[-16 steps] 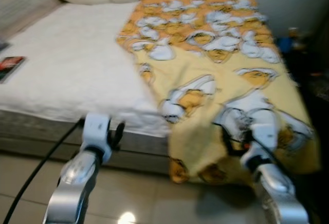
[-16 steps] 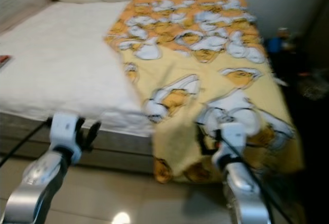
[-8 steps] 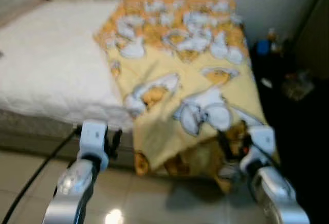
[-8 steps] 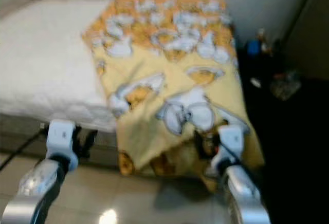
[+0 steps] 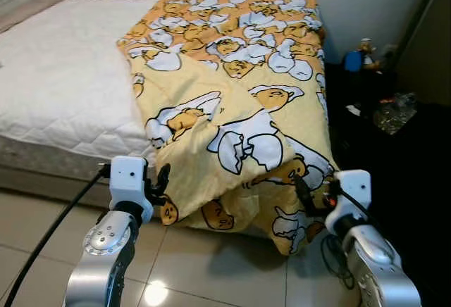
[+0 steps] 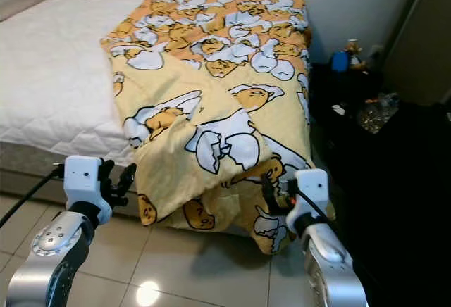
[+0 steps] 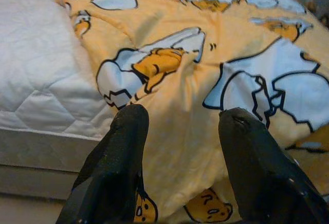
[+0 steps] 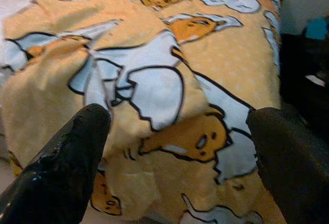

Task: Clean up the room

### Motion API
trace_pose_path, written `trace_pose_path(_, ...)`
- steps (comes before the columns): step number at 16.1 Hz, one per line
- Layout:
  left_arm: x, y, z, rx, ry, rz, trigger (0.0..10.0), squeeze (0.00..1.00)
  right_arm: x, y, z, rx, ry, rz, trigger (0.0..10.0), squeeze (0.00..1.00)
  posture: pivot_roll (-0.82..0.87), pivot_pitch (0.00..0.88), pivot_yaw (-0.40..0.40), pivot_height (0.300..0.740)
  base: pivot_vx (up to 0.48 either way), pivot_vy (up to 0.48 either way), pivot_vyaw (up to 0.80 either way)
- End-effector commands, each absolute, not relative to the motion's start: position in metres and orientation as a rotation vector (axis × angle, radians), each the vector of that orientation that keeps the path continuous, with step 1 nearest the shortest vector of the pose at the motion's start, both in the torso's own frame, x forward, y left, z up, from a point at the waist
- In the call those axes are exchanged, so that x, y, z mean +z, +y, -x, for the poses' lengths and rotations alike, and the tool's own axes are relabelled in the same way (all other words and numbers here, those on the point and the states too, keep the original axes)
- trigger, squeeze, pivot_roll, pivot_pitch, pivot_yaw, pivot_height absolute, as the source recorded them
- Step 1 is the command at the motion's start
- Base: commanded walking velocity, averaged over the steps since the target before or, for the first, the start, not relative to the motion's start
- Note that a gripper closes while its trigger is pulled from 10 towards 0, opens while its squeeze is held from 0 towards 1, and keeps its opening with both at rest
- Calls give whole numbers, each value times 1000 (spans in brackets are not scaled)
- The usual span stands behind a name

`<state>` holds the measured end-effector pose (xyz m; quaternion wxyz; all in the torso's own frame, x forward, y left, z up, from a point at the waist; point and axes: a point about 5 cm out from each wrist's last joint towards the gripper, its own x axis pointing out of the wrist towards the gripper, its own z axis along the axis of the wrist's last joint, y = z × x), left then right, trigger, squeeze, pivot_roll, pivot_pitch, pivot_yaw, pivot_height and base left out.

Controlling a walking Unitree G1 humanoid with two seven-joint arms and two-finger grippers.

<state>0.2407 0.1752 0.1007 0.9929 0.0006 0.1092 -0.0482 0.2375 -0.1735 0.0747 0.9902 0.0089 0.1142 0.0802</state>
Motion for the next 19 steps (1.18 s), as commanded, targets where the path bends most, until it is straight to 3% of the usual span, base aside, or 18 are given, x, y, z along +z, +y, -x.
trace_pose_path(1, 104, 178, -242, -91, 205, 9, 10000, 98, 74, -169, -239, 180, 237, -35, 10000, 0, -72, 0, 60, 740, 0, 0, 0)
trace_pose_path(19, 104, 180, -237, -109, 214, -14, 10000, 106, 73, -167, -248, 155, 239, -39, 10000, 0, -30, 0, 38, 740, 380, 0, 0)
